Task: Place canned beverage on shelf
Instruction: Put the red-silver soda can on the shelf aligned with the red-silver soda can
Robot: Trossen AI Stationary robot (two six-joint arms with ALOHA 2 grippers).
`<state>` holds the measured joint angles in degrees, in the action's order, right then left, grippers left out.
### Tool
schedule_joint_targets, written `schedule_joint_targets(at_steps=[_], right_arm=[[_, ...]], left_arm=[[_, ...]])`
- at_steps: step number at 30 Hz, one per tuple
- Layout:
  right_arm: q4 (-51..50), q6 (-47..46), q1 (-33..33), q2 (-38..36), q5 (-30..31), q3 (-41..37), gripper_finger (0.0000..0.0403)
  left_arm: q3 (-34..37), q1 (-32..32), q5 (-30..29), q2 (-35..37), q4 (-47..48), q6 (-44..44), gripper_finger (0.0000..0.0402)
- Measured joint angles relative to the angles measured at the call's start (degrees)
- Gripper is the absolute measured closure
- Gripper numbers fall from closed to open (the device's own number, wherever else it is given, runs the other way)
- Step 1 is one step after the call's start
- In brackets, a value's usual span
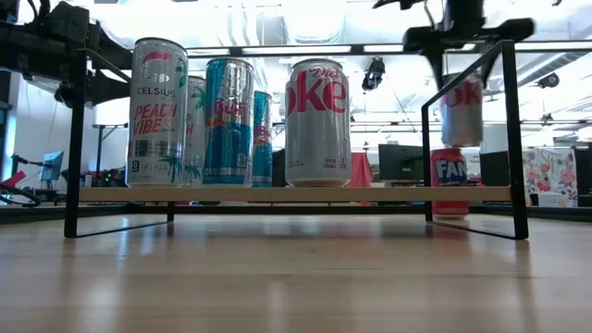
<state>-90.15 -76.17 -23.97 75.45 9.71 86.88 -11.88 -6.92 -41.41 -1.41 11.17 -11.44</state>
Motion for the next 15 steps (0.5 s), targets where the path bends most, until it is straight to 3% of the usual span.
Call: schedule_joint_targets(at_steps=[7, 15], right_arm=[[0.25, 5.51, -3.10, 5.81, -6.60, 5.19, 0.0116], [0.06, 5.93, -3.09, 5.71, -7.17, 5.94, 0.0117]], left_arm=[[0.00, -0.02, 0.00, 0.00, -0.01, 0.00, 0.0033], [0.00, -0.02, 0.00, 0.00, -0.01, 0.00, 0.0033]])
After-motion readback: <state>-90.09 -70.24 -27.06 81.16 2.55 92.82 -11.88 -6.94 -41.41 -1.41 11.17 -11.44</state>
